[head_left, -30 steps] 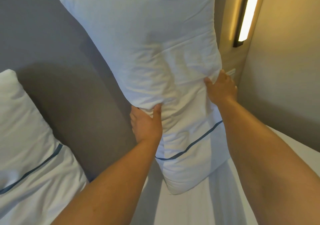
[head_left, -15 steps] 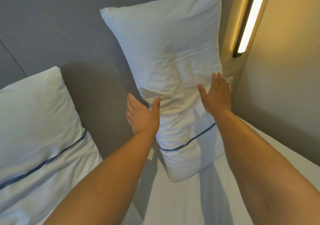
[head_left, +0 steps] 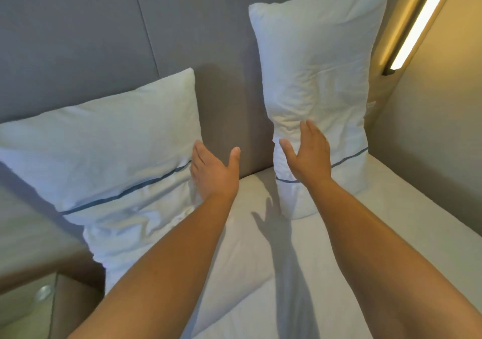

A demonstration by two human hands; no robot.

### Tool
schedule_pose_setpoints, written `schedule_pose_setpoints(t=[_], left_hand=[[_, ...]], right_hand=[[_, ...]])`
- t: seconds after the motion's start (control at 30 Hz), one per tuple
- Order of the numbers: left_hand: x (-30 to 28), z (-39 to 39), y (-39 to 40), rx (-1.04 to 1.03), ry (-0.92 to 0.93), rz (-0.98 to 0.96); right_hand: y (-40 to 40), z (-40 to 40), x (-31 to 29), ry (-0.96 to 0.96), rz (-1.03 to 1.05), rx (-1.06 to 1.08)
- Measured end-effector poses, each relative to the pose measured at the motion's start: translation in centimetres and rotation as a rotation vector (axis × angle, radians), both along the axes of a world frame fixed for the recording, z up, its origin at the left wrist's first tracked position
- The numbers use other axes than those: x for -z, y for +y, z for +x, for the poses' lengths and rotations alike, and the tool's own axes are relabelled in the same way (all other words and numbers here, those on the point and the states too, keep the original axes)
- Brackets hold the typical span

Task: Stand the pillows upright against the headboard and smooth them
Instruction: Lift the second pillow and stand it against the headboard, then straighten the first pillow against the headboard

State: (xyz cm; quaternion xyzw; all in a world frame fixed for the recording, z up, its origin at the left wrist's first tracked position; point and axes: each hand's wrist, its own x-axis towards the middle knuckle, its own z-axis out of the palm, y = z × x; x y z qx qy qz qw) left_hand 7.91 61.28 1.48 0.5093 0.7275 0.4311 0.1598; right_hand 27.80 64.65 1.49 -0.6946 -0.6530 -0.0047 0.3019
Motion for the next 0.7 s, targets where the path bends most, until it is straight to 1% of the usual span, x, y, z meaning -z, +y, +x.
schedule_pose_setpoints(t=[0.17,0.33,0.53,0.6,0.7], left_hand=[[0.6,-6.8,-4.3,-0.077,0.066,-0.037],[2.4,-12.7,-9.1,-0.152,0.061,-0.075],[5.0,-20.0,-11.7,-0.3,-0.033,-0.159],[5.8,-22.1,-11.5,-0.321,-0.117,-0.176],[6.6,-24.5,-10.7,-0.332,-0.247,-0.186]], right_hand=[[-3.0,-7.1,0.3,0.065,-0.039,-0.087],[-5.3,-12.6,1.9,0.101,-0.11,-0.149],[-5.9,-17.1,4.1,0.233,-0.282,-0.219],[-5.5,-18.4,5.1,0.296,-0.345,-0.24],[-4.2,-20.1,6.5,0.448,-0.436,-0.26]])
